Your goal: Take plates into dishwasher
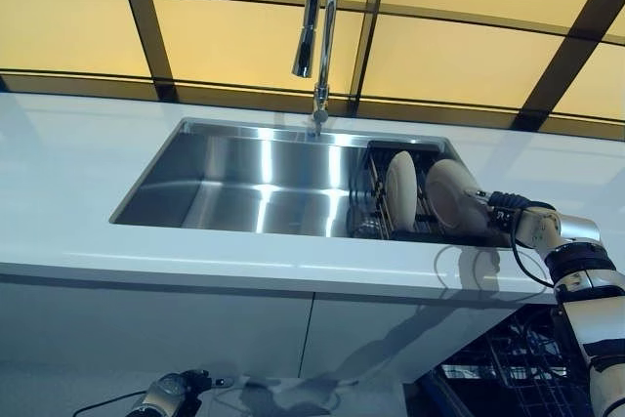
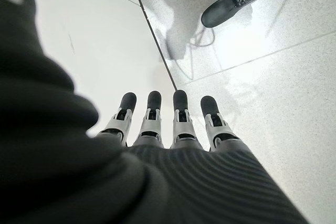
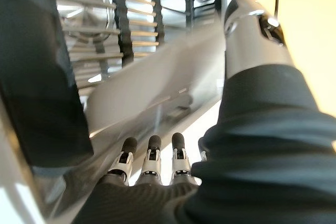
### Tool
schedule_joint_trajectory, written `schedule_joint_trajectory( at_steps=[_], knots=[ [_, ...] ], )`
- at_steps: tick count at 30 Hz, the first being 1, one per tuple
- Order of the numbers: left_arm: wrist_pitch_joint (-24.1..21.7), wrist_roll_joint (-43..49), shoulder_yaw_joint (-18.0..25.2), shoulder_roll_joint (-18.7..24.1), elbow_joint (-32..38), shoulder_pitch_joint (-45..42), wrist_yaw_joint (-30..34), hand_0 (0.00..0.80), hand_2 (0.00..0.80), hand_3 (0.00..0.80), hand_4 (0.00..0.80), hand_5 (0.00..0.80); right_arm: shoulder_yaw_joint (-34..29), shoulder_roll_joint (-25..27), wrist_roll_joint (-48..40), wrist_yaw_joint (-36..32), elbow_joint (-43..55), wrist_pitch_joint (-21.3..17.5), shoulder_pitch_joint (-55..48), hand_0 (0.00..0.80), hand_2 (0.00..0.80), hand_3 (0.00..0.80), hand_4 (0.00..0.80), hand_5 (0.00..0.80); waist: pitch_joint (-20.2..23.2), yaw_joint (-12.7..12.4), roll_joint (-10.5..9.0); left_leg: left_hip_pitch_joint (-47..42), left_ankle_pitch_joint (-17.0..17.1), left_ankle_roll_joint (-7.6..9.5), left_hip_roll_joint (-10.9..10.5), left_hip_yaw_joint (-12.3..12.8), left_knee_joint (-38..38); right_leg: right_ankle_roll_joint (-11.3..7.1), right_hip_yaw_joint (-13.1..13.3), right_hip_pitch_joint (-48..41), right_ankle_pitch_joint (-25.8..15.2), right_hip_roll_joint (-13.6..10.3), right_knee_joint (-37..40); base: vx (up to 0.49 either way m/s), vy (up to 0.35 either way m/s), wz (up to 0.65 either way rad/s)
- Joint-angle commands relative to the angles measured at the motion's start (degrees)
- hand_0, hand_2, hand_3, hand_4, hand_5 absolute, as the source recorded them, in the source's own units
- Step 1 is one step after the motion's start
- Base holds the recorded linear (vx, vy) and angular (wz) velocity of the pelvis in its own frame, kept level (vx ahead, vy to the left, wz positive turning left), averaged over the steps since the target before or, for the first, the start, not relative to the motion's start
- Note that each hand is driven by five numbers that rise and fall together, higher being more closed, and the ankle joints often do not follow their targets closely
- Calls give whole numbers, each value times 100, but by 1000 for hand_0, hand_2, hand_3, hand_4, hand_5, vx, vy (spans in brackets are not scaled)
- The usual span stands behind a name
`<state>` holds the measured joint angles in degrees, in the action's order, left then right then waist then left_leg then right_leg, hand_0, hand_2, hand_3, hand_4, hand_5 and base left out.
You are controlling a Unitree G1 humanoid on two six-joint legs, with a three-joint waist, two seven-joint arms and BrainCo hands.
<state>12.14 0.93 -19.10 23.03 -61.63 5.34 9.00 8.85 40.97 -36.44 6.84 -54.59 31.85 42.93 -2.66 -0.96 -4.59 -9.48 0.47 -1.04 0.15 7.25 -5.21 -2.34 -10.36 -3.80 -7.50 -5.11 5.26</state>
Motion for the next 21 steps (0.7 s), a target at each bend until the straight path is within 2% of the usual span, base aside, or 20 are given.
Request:
schedule_joint_trajectory(
  at_steps=[1, 2, 3, 4, 6, 12, 18, 19, 20, 21],
  knots=[
    [34, -176, -542, -51, -254, 702, 16, 0, 0, 0, 0, 0, 162, 203, 267, 205, -338, -85, 868, 160, 160, 160, 160, 160, -221, -206, 247, 99, -284, 104, -184, 162, 81, -217, -55, -383, 668, 265, -28, 0, 0, 0],
    [43, -177, -547, -56, -255, 712, 19, 0, 0, 0, 0, 0, 176, 194, 293, 201, -366, -86, 884, 298, 298, 298, 298, 298, -222, -210, 247, 95, -286, 105, -185, 157, 80, -219, -55, -387, 668, 264, -27, 0, 0, 0],
    [60, -188, -560, -57, -257, 734, 28, 0, 0, 0, 0, 0, 205, 177, 325, 223, -402, -70, 913, 502, 502, 502, 502, 502, -226, -214, 249, 89, -286, 106, -188, 148, 78, -222, -54, -396, 668, 262, -26, 0, 0, 0],
    [71, -198, -573, -64, -257, 747, 25, 0, 0, 0, 0, 0, 231, 153, 353, 282, -416, -66, 922, 631, 631, 631, 631, 631, -227, -223, 246, 85, -288, 110, -192, 139, 77, -223, -54, -403, 670, 260, -26, 0, 0, 0],
    [85, -228, -587, -72, -257, 771, 24, 0, 0, 0, 0, 0, 273, 115, 384, 329, -433, -74, 957, 800, 800, 800, 800, 800, -226, -234, 246, 83, -286, 113, -196, 121, 76, -219, -54, -408, 671, 259, -26, 0, 0, 0],
    [136, -271, -611, -109, -265, 817, 9, 0, 0, 0, 0, 0, 320, 22, 441, 396, -411, -225, 995, 800, 800, 800, 800, 800, -235, -249, 251, 78, -289, 123, -203, 84, 65, -221, -54, -423, 677, 252, -27, 0, 0, 0],
    [147, -301, -609, -79, -249, 831, 25, 0, 0, 0, 0, 0, 363, 4, 658, 674, -97, -630, 997, 800, 800, 800, 800, 800, -233, -234, 254, 68, -286, 118, -204, 81, 53, -242, -63, -426, 667, 240, -32, -7, 9, 3],
    [159, -316, -620, -80, -237, 833, 19, 0, 0, 0, 0, 0, 374, 4, 705, 761, -23, -747, 1004, 474, 474, 474, 474, 474, -237, -232, 256, 67, -283, 116, -204, 81, 53, -244, -67, -428, 665, 237, -33, -13, 16, 4],
    [170, -333, -625, -80, -222, 834, 18, 0, 0, 0, 0, 0, 407, -11, 811, 903, 147, -962, 1011, 0, 0, 0, 0, 0, -243, -228, 261, 69, -281, 114, -205, 79, 56, -246, -66, -430, 663, 233, -34, -14, 17, 5],
    [177, -331, -619, -78, -202, 824, 18, 0, 0, 0, 0, 0, 415, -16, 847, 957, 252, -1014, 1016, 0, 0, 0, 0, 0, -245, -227, 263, 67, -281, 113, -204, 77, 55, -247, -66, -430, 663, 233, -35, -13, 17, 4]
  ],
)
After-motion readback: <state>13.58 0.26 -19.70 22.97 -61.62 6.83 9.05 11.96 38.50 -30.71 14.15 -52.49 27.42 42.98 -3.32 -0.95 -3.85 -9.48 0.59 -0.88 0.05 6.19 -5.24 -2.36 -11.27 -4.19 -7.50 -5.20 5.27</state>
